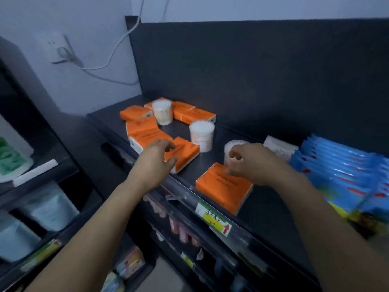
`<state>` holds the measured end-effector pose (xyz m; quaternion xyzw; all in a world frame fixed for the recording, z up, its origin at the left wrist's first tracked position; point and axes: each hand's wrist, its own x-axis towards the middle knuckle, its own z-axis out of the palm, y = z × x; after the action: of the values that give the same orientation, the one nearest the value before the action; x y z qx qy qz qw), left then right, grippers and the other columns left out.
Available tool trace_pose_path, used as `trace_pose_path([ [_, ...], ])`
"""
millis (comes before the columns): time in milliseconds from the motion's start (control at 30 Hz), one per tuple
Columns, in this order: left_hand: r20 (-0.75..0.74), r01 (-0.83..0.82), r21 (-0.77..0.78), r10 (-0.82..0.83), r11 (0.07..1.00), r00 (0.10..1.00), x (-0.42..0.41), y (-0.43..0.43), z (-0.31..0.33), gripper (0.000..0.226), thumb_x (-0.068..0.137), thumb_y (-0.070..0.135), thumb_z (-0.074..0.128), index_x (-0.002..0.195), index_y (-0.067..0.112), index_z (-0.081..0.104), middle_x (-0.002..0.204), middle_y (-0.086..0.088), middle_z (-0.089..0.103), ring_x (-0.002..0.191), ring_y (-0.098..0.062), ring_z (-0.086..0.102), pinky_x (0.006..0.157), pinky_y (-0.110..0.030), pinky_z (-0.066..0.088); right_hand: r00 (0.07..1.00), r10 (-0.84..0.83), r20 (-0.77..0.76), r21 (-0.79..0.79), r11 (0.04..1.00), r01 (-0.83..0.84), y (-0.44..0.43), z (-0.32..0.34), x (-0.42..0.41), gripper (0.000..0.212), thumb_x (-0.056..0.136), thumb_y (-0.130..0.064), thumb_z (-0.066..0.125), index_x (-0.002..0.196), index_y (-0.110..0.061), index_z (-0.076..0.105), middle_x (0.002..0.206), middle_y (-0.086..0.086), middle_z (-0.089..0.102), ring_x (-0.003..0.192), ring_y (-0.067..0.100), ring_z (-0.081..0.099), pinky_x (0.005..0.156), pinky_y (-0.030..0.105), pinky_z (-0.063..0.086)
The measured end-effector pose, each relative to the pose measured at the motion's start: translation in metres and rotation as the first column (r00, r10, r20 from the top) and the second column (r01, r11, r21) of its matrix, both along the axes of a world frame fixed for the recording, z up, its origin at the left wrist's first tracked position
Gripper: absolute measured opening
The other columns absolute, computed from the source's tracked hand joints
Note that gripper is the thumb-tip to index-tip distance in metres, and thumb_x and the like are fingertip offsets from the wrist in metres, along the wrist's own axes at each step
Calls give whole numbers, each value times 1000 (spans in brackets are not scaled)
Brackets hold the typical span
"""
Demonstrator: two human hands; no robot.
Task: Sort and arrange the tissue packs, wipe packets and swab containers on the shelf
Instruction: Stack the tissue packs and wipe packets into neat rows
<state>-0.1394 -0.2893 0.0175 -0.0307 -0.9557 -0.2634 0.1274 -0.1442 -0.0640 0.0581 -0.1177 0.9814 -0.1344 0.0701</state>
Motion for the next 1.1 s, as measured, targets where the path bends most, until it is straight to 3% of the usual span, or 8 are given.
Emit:
trace_pose_path([
  [167,124,159,-73,-149,985,981,-62,-24,-9,45,83,18,67,124,5,53,123,-16,52,113,-30,51,95,-30,37,986,-140,-95,9,990,142,-24,0,0,26,80,-33,70,99,-16,64,98,-3,58,85,14,51,73,29,44],
  [233,218,227,-153,-191,962,957,-83,-29,-17,53,83,22,66,130,6,47,128,-19,49,116,-32,49,97,-34,36,981,-192,-26,42,980,193,-32,-1,3,29,79,-34,69,101,-17,63,101,-1,61,87,16,53,76,30,47],
  [400,418,380,-241,-258,893,871,-109,-34,-31,47,85,35,61,120,8,45,123,-23,49,110,-35,49,87,-36,39,892,-398,213,274,901,337,-43,-20,10,65,74,-45,73,129,-21,48,123,6,57,111,27,56,90,35,49],
  [500,446,402,-218,-276,889,852,-112,-32,-29,65,86,44,59,138,14,34,136,-21,36,118,-34,47,97,-37,38,847,-467,253,300,871,390,-44,-34,9,80,68,-49,76,135,-21,43,128,7,54,115,29,54,94,39,48],
  [700,507,504,-146,-373,851,777,-122,-29,-25,76,83,51,59,146,26,24,147,-13,16,128,-33,39,109,-41,32,784,-508,355,205,861,465,-41,-33,8,86,71,-45,77,140,-18,34,136,7,47,122,27,48,96,34,40],
  [833,548,570,-4,-475,821,688,-130,-24,-26,82,80,43,66,147,23,23,154,-3,12,135,-25,32,110,-36,30,783,-520,342,138,852,505,-36,-36,8,77,67,-43,80,129,-19,43,118,2,37,106,25,50,93,37,43],
  [967,573,551,85,-493,830,655,-130,-19,-24,91,74,38,74,147,23,22,147,-1,18,131,-26,35,104,-37,33,817,-517,258,60,852,520,-34,-27,9,57,70,-37,79,117,-21,51,109,1,34,93,17,43,81,28,37],
  [1100,573,516,29,-437,856,693,-131,-13,-26,97,71,42,75,147,20,19,144,-7,21,130,-30,35,106,-42,35,860,-456,231,-99,868,487,-32,-21,14,44,70,-27,80,98,-23,47,94,-5,48,88,15,49,62,23,37],
])
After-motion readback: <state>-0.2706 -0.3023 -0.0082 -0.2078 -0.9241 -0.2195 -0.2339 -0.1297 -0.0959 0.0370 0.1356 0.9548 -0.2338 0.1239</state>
